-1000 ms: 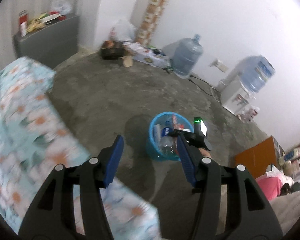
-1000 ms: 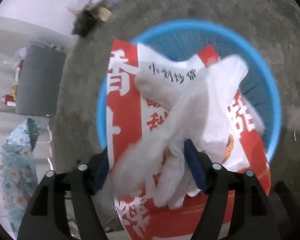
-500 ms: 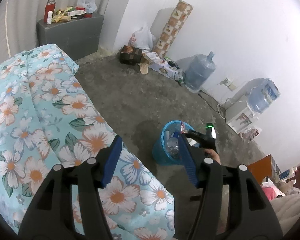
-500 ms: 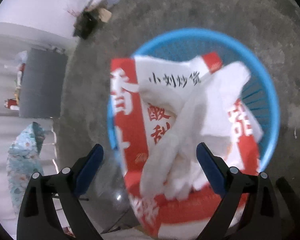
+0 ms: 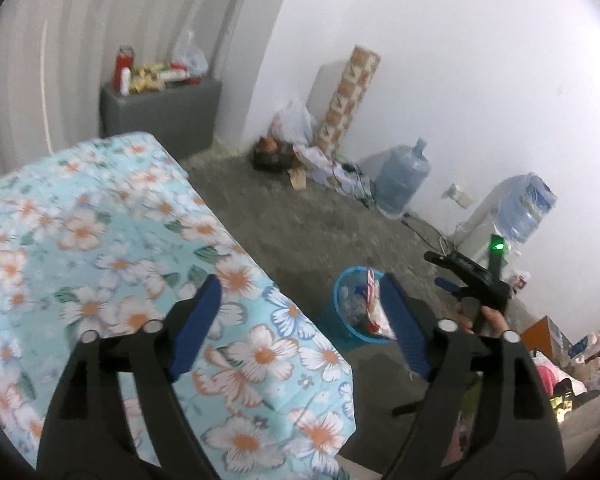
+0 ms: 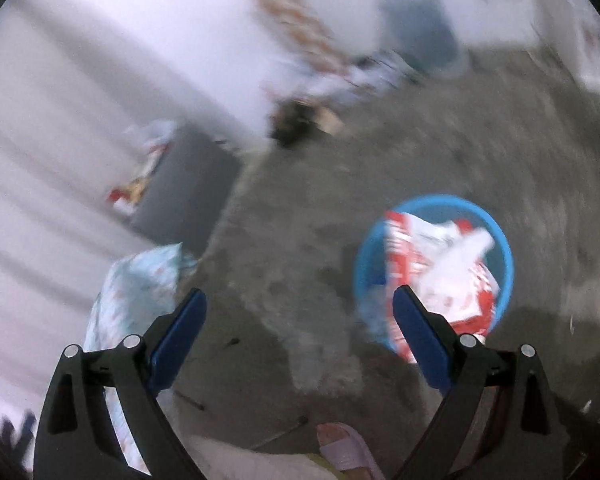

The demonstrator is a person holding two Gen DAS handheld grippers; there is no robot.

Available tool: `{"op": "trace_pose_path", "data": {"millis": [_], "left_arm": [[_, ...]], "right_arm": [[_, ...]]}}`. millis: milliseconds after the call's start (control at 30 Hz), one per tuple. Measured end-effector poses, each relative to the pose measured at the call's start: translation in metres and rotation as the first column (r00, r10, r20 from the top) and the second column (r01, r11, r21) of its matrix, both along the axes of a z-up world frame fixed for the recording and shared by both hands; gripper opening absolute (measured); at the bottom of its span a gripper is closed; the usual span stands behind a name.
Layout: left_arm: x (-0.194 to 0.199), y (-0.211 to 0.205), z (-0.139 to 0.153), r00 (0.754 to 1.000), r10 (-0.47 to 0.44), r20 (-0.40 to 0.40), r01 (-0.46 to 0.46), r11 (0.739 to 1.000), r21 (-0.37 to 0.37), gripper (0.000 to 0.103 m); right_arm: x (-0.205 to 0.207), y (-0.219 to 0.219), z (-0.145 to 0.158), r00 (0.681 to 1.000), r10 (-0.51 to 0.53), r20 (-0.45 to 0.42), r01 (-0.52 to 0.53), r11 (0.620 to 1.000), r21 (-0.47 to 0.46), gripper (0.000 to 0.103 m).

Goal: Collect trash

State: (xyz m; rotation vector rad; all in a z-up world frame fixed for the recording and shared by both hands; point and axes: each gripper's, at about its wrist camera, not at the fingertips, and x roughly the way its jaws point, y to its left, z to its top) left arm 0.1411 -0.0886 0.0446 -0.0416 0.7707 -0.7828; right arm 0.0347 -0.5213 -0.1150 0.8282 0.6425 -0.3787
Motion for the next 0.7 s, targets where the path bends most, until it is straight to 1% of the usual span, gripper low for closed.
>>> {"op": "trace_pose_path", "data": {"millis": [67,133,167,200,267,367,433,500,567,633,667,700], "left_arm": [[-0.014,0.015,0.011,0.998,0.048,0.046,-0.047,0.999,-0.013,0.084],[-0.024,0.026,0.019,0.993,0.088,0.077,-0.087,0.996,-0.016,0.091],[-0.028,0.031,0.022,0.989,0.111,0.094,-0.110,0.994,-0.011,0.091],[-0.036,0.038,0.026,0.984,0.137,0.115,-0.137,0.991,-0.008,0.091],[-0.044,0.048,0.030,0.977,0.167,0.135,-0.167,0.986,-0.014,0.092],[-0.059,0.065,0.034,0.955,0.248,0.164,-0.251,0.968,-0.003,0.093],[-0.068,0.074,0.034,0.934,0.311,0.175,-0.318,0.948,0.012,0.094],[-0.075,0.084,0.029,0.895,0.401,0.195,-0.418,0.907,0.055,0.094],[-0.080,0.092,0.024,0.866,0.460,0.197,-0.481,0.874,0.073,0.094],[-0.084,0.098,0.018,0.831,0.517,0.206,-0.544,0.832,0.105,0.094],[-0.086,0.100,0.014,0.805,0.551,0.220,-0.583,0.802,0.129,0.094],[-0.088,0.103,0.010,0.785,0.575,0.229,-0.611,0.779,0.139,0.094]], "right_arm": [[0.000,0.039,0.033,0.999,0.050,0.018,-0.048,0.993,-0.109,0.093],[0.001,0.084,0.066,0.994,0.100,0.042,-0.088,0.968,-0.234,0.097],[-0.003,0.103,0.079,0.991,0.120,0.060,-0.098,0.953,-0.287,0.097],[-0.006,0.127,0.095,0.987,0.144,0.075,-0.108,0.928,-0.356,0.097],[-0.011,0.167,0.119,0.977,0.184,0.107,-0.117,0.884,-0.453,0.097],[-0.021,0.209,0.144,0.959,0.241,0.148,-0.130,0.840,-0.528,0.097],[-0.030,0.230,0.154,0.949,0.260,0.180,-0.115,0.815,-0.567,0.097],[-0.038,0.249,0.163,0.937,0.286,0.201,-0.118,0.799,-0.590,0.097],[-0.040,0.263,0.168,0.932,0.310,0.189,-0.140,0.788,-0.600,0.097],[-0.038,0.280,0.169,0.927,0.351,0.132,-0.197,0.755,-0.625,0.097],[-0.037,0.288,0.166,0.926,0.363,0.105,-0.220,0.743,-0.633,0.097],[-0.036,0.295,0.161,0.924,0.379,0.058,-0.257,0.725,-0.640,0.097]]}}
